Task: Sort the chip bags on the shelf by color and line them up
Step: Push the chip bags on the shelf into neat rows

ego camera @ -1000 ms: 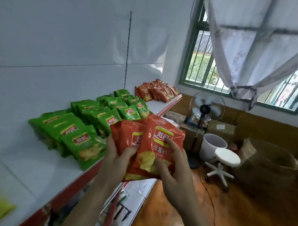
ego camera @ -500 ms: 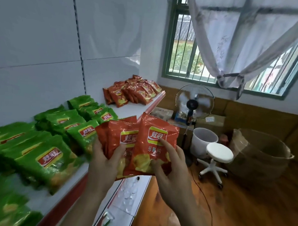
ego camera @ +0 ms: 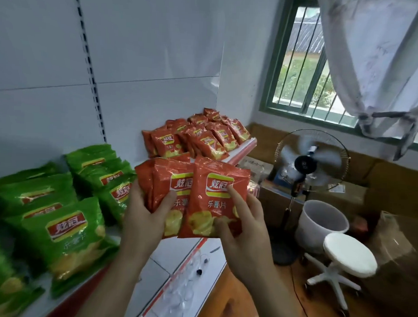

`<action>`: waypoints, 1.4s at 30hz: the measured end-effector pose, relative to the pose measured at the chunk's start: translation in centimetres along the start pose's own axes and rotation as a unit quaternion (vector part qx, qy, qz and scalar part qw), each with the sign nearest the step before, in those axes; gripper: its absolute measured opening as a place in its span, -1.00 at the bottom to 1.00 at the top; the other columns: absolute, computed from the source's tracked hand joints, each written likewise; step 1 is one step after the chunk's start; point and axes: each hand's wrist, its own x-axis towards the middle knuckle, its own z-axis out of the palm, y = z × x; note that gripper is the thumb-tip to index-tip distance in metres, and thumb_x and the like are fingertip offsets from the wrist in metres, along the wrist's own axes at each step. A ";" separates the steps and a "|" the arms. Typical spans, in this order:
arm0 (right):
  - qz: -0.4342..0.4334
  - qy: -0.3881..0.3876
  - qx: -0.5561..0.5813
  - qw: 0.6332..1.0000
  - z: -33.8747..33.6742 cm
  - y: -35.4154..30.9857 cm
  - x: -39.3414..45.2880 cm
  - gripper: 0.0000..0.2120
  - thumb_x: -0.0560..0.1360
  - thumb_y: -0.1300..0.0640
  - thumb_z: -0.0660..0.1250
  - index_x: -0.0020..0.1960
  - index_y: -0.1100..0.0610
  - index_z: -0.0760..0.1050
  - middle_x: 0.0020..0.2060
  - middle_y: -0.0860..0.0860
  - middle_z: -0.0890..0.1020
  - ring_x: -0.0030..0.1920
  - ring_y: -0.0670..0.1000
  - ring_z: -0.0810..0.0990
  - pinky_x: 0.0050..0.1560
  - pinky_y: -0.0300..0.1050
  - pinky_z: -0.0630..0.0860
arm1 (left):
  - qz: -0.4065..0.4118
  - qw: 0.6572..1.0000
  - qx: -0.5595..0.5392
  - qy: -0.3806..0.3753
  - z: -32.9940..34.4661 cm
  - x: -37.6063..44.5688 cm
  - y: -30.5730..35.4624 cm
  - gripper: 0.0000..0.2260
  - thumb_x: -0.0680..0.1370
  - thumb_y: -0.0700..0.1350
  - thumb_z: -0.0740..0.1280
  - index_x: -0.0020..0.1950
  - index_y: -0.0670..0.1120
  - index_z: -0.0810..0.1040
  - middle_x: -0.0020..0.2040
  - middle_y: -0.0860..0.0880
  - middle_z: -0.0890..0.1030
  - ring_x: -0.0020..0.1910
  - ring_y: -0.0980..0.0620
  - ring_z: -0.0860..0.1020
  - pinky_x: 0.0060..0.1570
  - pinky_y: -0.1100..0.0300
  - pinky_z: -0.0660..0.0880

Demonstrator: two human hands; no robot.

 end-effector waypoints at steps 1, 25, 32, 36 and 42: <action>-0.007 -0.007 -0.004 1.000 0.4 0.7 1.4 -0.36 0.66 -0.06 0.37 0.54 -0.53 0.13 0.54 -0.26 0.15 0.53 -0.09 0.30 0.34 0.05 0.62 | 0.003 1.000 0.003 0.013 0.6 1.1 -0.4 -0.42 0.51 0.14 0.51 0.49 0.19 0.39 0.26 0.23 0.64 0.14 0.27 0.64 0.18 0.07 0.56; -0.115 -0.155 -0.110 0.975 17.0 13.1 31.9 -0.40 0.68 0.10 0.28 0.65 -0.20 0.20 0.61 -0.05 0.12 0.52 0.16 0.37 0.41 0.15 0.55 | 0.026 0.957 0.033 0.286 5.1 22.1 -5.1 -0.37 0.56 0.08 0.49 0.56 0.12 0.27 0.33 0.15 0.56 0.14 0.23 0.62 -0.07 0.27 0.59; -0.221 -0.209 -0.177 0.936 21.6 16.3 35.5 -0.42 0.59 0.03 0.44 0.57 -0.07 0.37 0.59 0.22 0.22 0.43 0.34 0.47 0.04 0.18 0.69 | 0.019 0.928 0.050 0.369 8.6 23.4 -5.2 -0.42 0.54 0.04 0.52 0.50 0.11 0.36 0.23 0.27 0.61 0.08 0.41 0.61 -0.02 0.31 0.56; -0.295 -0.205 -0.250 0.899 22.6 16.3 36.4 -0.35 0.53 -0.08 0.50 0.57 -0.03 0.40 0.68 0.26 0.13 0.60 0.35 0.26 0.38 0.19 0.52 | 0.002 0.909 0.071 0.411 11.3 23.2 -6.0 -0.42 0.53 0.07 0.53 0.49 0.15 0.36 0.27 0.19 0.63 0.13 0.25 0.65 0.05 0.14 0.58; -0.350 -0.282 -0.223 0.865 22.3 15.4 38.3 -0.38 0.64 0.02 0.33 0.64 0.14 0.28 0.67 0.19 0.18 0.69 0.29 -0.08 0.65 0.29 0.13 | -0.022 0.887 0.098 0.451 13.5 21.9 -6.6 -0.35 0.49 0.17 0.52 0.52 0.20 0.33 0.33 0.15 0.61 0.20 0.09 0.65 0.13 -0.07 0.63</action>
